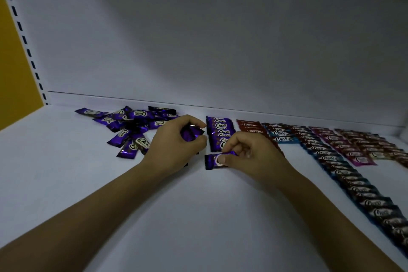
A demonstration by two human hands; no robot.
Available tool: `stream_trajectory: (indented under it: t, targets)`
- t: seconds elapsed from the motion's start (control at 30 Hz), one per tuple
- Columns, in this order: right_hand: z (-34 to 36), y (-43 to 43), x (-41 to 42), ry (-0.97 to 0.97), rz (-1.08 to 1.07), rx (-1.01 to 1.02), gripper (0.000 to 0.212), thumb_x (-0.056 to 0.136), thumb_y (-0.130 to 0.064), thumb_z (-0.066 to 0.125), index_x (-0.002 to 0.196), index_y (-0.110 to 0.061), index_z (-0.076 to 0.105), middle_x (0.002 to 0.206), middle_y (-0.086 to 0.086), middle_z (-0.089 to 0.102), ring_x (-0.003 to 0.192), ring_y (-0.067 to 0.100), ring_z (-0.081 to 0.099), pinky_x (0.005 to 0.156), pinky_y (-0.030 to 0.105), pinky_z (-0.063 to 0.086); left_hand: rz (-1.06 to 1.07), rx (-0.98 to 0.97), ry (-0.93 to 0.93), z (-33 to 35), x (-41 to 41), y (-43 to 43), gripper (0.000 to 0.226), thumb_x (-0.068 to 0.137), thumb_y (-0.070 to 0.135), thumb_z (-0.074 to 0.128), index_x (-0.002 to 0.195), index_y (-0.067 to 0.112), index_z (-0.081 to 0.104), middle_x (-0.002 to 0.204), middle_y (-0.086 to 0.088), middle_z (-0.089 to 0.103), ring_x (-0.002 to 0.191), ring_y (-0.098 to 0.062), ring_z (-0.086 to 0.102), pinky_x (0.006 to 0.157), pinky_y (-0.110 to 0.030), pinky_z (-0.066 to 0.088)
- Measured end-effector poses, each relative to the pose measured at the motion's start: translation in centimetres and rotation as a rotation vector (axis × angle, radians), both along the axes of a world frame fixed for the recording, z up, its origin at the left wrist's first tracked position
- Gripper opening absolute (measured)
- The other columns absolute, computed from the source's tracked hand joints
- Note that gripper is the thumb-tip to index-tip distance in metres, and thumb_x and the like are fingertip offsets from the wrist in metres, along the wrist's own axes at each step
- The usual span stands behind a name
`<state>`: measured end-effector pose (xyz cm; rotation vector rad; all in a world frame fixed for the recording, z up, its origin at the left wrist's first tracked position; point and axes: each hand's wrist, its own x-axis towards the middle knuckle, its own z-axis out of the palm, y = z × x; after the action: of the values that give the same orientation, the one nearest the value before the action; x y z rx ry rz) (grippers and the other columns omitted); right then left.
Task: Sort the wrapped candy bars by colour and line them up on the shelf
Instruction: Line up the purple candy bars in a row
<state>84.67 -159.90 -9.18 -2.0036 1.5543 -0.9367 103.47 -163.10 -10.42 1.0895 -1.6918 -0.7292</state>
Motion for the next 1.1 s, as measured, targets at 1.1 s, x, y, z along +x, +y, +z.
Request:
stream_trajectory:
  t: [1.1]
  targets:
    - [-1.4,1.4,5.7,-0.059,0.026,-0.246,0.016,0.082,-0.032,0.071,0.088,-0.029,0.057,0.071,-0.013,0.056,0.072,0.001,0.055,0.066,0.015,0.047,-0.043,0.761,0.882,1.3,-1.6,0.4,0.047,0.087,0.054,0.056,0.095,0.009,0.065,0.077,-0.009,0.06,0.065,-0.021,0.06,0.054,-0.028,0.049]
